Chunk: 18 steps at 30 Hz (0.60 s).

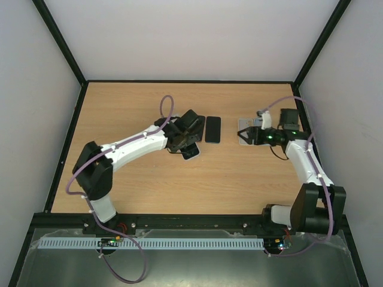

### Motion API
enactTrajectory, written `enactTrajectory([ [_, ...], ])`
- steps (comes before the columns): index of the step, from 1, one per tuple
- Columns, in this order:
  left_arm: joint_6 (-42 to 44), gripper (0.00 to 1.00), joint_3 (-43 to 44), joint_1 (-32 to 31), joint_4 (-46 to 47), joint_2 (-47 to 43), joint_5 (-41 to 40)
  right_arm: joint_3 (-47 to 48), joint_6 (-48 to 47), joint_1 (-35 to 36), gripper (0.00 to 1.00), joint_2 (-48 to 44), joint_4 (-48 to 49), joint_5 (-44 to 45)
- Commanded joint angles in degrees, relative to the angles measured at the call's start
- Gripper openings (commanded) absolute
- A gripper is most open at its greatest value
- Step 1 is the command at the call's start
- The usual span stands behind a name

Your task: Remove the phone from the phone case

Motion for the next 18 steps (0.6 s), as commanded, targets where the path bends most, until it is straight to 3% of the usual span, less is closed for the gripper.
enactTrajectory([
  [1, 2.34, 0.56, -1.20, -2.03, 6.94, -5.47, -7.44, 5.29, -1.62, 10.07, 0.58, 1.57, -5.47, -1.35],
  [8, 3.97, 0.57, -1.51, -5.51, 13.74, -9.38, -12.58, 6.80, 5.62, 21.63, 0.59, 1.77, -1.50, -1.01],
  [18, 5.35, 0.58, -2.99, -7.35, 20.07, -11.82, -11.33, 7.58, 10.19, 28.60, 0.57, 5.97, 3.49, -1.08],
])
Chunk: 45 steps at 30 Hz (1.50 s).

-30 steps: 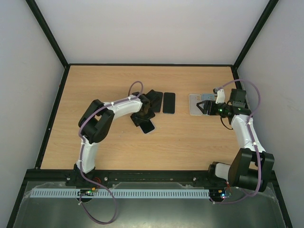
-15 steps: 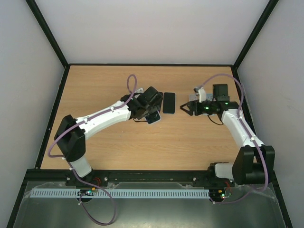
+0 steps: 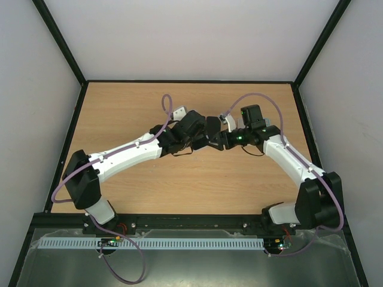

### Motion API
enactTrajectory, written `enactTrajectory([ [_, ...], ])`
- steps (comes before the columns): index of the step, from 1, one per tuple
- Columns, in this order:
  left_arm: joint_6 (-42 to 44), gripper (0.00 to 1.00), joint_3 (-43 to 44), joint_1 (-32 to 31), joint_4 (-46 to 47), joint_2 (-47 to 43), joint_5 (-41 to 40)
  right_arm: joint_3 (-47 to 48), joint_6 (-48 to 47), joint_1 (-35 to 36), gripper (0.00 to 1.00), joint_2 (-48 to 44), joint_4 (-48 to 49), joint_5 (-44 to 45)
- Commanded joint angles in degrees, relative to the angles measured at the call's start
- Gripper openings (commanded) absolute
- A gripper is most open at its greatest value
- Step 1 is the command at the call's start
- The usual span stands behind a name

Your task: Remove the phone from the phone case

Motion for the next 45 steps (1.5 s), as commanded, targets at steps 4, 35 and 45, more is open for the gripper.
enactTrajectory([
  [4, 1.76, 0.59, -0.16, -0.73, 6.64, -2.77, 0.05, 1.76, 2.78, 2.40, 0.50, 1.89, 4.63, -0.20],
  [35, 29.81, 0.81, -39.61, 26.26, 57.75, -29.58, 48.18, -1.81, 3.72, -1.95, 0.02, -7.63, 8.62, -6.09],
  [45, 26.37, 0.79, -38.24, 22.36, 66.38, -23.69, 58.56, -3.92, 2.16, -2.17, 0.02, -10.82, 10.22, -18.11],
])
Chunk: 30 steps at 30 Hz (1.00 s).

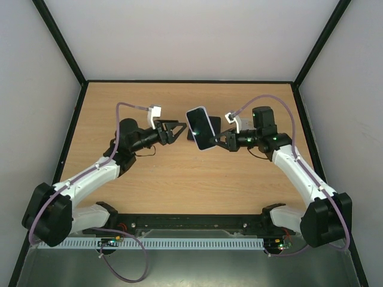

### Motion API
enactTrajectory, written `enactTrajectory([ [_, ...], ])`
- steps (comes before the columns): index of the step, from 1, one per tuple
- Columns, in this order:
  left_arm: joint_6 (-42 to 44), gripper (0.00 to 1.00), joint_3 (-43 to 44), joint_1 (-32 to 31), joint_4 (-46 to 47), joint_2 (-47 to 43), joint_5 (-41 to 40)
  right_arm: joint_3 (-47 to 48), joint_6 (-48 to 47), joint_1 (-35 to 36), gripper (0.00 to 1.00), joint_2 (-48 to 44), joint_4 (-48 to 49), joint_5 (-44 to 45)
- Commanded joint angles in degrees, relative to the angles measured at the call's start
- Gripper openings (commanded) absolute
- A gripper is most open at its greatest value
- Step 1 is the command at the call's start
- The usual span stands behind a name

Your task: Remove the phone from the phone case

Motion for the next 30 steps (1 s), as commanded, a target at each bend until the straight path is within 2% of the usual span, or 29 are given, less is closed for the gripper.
enactTrajectory([
  [1, -0.23, 0.79, 2.87, -2.36, 6.99, 3.12, 4.37, -0.45, -0.86, -0.08, 0.02, -2.95, 4.78, -9.47],
  [7, -2.40, 0.72, 4.89, -4.71, 10.52, 7.11, 4.71, -0.92, -0.87, -0.11, 0.02, -3.67, 4.39, -12.31],
  [13, -3.99, 0.55, 4.42, -5.52, 15.34, 8.85, 7.33, -1.77, -0.84, -0.09, 0.02, -4.11, 4.70, -12.52],
  [19, -3.39, 0.45, 4.16, -4.94, 16.99, 8.54, 10.06, -2.06, 0.07, -0.08, 0.02, -4.12, 5.83, -12.19],
  [22, -3.86, 0.35, 5.35, -4.73, 17.74, 9.74, 12.70, -2.30, 0.37, -0.07, 0.02, -4.21, 6.18, -12.48],
  [30, -4.82, 0.27, 5.75, -4.52, 20.32, 10.17, 16.37, -2.47, 0.71, -0.10, 0.02, -4.24, 6.48, -12.76],
])
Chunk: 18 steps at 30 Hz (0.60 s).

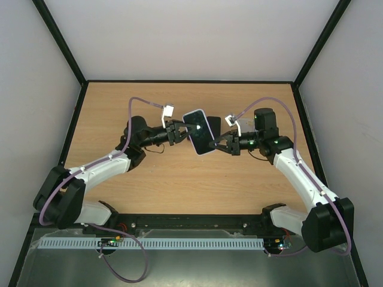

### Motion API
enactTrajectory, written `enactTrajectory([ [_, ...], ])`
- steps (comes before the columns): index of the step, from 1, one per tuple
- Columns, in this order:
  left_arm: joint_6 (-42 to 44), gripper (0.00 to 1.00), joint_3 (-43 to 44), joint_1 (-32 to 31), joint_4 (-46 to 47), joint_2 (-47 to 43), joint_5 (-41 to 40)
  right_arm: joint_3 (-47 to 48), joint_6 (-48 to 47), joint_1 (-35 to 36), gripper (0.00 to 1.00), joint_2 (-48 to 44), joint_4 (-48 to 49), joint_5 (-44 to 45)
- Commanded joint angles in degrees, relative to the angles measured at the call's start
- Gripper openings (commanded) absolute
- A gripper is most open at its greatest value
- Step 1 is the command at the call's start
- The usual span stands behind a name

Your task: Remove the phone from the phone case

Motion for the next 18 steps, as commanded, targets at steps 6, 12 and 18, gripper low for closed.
enactTrajectory([
  [6, 0.30, 0.19, 2.41, 0.68, 5.11, -0.85, 8.07, -0.26, 0.02, -0.08, 0.02, -1.18, 3.36, -1.55],
  [12, 0.35, 0.04, 3.24, 1.13, 5.51, -1.35, 13.07, 1.48, -8.85, -0.08, 0.14, -0.62, -4.45, -0.41],
  [18, 8.64, 0.03, 7.45, 1.12, -7.95, -3.54, 17.10, 8.86, -43.86, 0.02, 0.48, 0.42, -34.36, 10.24],
])
